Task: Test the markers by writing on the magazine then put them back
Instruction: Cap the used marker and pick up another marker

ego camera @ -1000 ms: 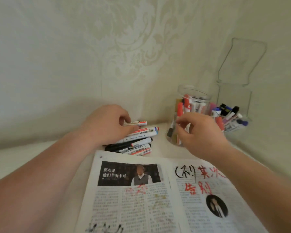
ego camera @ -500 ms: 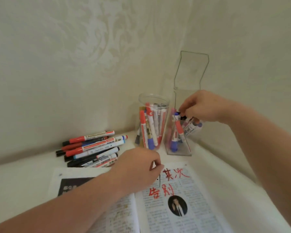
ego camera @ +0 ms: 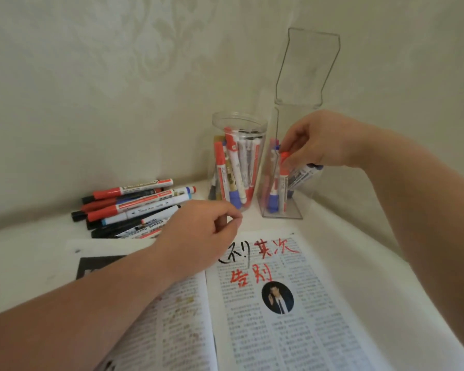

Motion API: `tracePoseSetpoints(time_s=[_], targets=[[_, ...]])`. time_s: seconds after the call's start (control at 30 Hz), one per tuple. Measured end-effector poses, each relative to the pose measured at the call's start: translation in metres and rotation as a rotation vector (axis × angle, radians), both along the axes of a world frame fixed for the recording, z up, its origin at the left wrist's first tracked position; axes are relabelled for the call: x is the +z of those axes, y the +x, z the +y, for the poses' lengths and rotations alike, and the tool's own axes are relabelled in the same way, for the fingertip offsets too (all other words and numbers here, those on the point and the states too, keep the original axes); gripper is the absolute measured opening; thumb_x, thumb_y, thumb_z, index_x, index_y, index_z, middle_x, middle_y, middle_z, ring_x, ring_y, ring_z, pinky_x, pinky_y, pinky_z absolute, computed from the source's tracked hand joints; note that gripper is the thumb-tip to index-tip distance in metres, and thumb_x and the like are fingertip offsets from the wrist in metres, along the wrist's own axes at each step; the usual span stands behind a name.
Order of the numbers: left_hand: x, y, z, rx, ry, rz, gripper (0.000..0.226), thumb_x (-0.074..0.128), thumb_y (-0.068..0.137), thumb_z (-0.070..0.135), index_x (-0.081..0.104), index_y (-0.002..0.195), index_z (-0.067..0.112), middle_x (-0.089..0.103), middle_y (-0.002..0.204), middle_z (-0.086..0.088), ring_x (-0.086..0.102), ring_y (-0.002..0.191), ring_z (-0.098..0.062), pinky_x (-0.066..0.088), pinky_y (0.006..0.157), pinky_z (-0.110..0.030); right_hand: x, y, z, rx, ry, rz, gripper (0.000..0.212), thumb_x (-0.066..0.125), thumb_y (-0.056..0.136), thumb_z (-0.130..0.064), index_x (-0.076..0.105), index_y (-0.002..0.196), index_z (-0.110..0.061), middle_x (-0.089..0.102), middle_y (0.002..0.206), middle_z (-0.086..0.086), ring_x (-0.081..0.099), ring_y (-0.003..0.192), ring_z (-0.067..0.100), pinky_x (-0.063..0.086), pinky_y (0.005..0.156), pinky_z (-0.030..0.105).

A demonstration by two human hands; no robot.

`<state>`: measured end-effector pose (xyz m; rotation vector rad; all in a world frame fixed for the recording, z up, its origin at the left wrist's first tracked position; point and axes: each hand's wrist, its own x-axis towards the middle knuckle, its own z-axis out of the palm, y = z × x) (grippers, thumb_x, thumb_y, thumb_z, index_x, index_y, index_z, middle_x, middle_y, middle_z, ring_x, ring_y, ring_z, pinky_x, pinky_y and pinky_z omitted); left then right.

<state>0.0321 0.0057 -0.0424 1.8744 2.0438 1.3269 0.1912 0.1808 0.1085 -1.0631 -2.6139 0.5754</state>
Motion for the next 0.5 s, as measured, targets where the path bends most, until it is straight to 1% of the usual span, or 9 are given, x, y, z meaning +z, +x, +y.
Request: tracePoseSetpoints(time_s=[0.07,0.13,0.23,0.27,0.3,0.37,0.4,0.43,0.5], targets=[[0.001,0.003,0.001,-0.012,0.003,0.054,0.008,0.068,0.093,0.029,0.075,0.096,0.030,0.063,0.065,0.013,0.056,0.060,-0.005,0.047,0.058,-0.027,-0.001,0.006,-0.001,0.013,-0.050,0.094,0.020,0.090,0.071,-0.011,0.079,0.086,-0.016,0.078,0.082,0.009,0.065,0.072,0.018,0.050,0.059,0.028],[0.002,0.006,0.002,-0.026,-0.009,0.119,0.010,0.066,0.094,0.031,0.075,0.098,0.031,0.063,0.064,0.014,0.058,0.065,-0.005,0.047,0.060,-0.026,-0.002,0.010,-0.002,0.002,-0.089,0.142,0.019,0.090,0.072,-0.010,0.079,0.087,-0.014,0.078,0.082,0.011,0.063,0.069,0.017,0.048,0.057,0.026],[0.002,0.009,0.005,-0.034,-0.021,0.183,0.011,0.064,0.095,0.033,0.074,0.100,0.032,0.062,0.067,0.016,0.056,0.067,-0.003,0.045,0.062,-0.024,-0.004,0.013,-0.001,-0.021,-0.139,0.269,0.015,0.088,0.075,-0.010,0.079,0.086,-0.013,0.077,0.081,0.014,0.061,0.063,0.018,0.048,0.058,0.031],[0.001,0.010,0.005,-0.034,-0.018,0.199,0.011,0.064,0.095,0.033,0.074,0.101,0.032,0.062,0.068,0.017,0.056,0.068,-0.002,0.041,0.061,-0.021,-0.005,0.014,0.001,-0.033,-0.119,0.339,0.014,0.088,0.076,-0.013,0.079,0.086,-0.015,0.077,0.079,0.010,0.061,0.059,0.014,0.049,0.058,0.030],[0.001,0.010,0.005,-0.032,-0.012,0.212,0.012,0.063,0.095,0.034,0.074,0.102,0.032,0.060,0.068,0.019,0.055,0.070,0.001,0.037,0.061,-0.017,-0.005,0.017,0.002,-0.050,-0.040,0.416,0.013,0.087,0.078,-0.017,0.078,0.088,-0.017,0.076,0.075,0.003,0.061,0.057,0.008,0.049,0.057,0.027],[0.001,0.009,0.005,-0.027,0.024,0.204,0.017,0.061,0.095,0.037,0.073,0.106,0.031,0.057,0.071,0.026,0.054,0.072,0.008,0.032,0.062,-0.012,-0.003,0.024,0.000,-0.072,0.205,0.672,0.013,0.081,0.084,-0.025,0.074,0.095,-0.019,0.073,0.073,-0.009,0.061,0.057,-0.001,0.049,0.056,0.017],[0.002,0.009,0.004,-0.030,0.055,0.181,0.021,0.060,0.095,0.039,0.072,0.110,0.030,0.057,0.073,0.027,0.054,0.071,0.008,0.032,0.063,-0.012,-0.003,0.027,-0.004,-0.043,0.267,0.849,0.013,0.076,0.087,-0.027,0.071,0.096,-0.019,0.071,0.074,-0.011,0.061,0.059,0.000,0.048,0.056,0.018],[0.003,0.010,0.004,-0.038,0.086,0.154,0.025,0.058,0.095,0.041,0.070,0.115,0.030,0.058,0.077,0.026,0.055,0.069,0.006,0.034,0.062,-0.012,-0.004,0.030,-0.008,-0.002,0.269,1.010,0.013,0.072,0.088,-0.028,0.067,0.096,-0.020,0.068,0.076,-0.012,0.060,0.060,0.003,0.047,0.056,0.020],[0.006,0.011,0.003,-0.064,0.128,0.096,0.030,0.055,0.097,0.042,0.060,0.125,0.033,0.059,0.088,0.023,0.058,0.066,-0.007,0.040,0.058,-0.016,-0.016,0.030,-0.016,0.064,0.177,1.198,0.014,0.068,0.086,-0.023,0.060,0.097,-0.018,0.064,0.080,-0.008,0.058,0.059,0.011,0.043,0.050,0.027]])
